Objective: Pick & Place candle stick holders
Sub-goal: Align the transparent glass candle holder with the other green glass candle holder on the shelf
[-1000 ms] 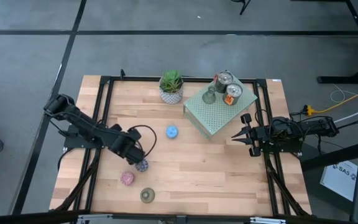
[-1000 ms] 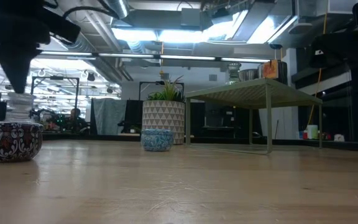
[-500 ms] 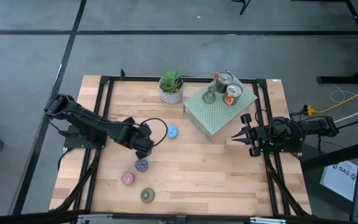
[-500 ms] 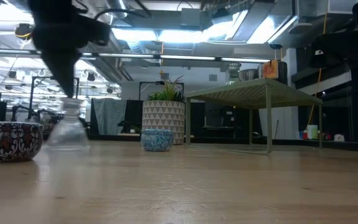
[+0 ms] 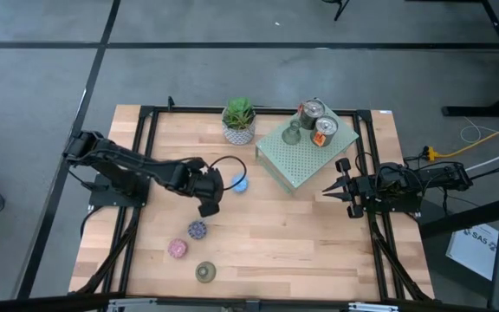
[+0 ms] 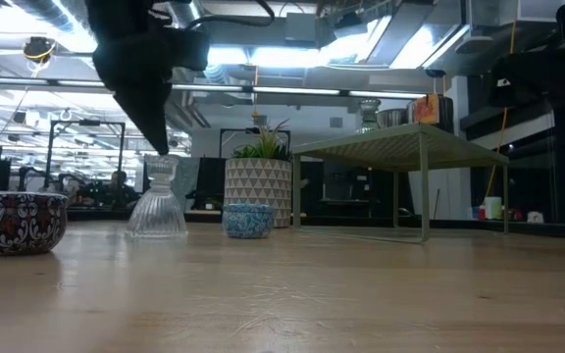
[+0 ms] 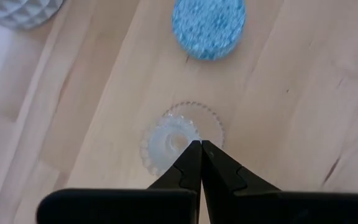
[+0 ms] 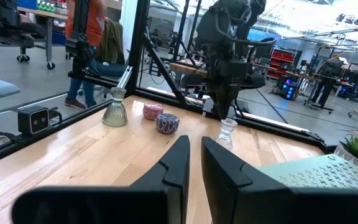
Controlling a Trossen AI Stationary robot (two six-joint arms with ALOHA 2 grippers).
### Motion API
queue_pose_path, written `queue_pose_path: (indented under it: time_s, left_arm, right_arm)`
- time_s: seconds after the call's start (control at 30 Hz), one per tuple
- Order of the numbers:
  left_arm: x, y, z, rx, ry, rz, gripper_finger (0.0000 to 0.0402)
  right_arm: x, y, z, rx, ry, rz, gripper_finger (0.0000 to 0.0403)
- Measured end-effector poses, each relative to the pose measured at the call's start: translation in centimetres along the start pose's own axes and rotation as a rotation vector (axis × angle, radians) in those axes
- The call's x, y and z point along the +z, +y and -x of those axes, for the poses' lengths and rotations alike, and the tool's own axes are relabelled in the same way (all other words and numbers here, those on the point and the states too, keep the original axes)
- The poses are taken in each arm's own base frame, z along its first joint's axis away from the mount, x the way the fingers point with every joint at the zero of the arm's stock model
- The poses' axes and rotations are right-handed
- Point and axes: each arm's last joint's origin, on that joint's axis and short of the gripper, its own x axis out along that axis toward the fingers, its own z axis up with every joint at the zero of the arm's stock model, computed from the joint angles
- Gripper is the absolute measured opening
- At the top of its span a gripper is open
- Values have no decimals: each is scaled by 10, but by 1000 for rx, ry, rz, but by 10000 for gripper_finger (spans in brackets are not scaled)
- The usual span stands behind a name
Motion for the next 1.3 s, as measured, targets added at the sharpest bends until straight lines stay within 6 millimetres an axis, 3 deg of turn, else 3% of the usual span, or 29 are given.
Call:
queue_pose_path:
  time_s: [1.13, 1.3]
  left_arm:
    - [10, -5, 0, -90, -76, -135, 2]
    - [18, -7, 9, -116, -99, -163, 2]
  right_arm:
    - [0, 0, 0, 0, 0, 0, 44]
    - [0, 0, 0, 0, 1, 0, 44]
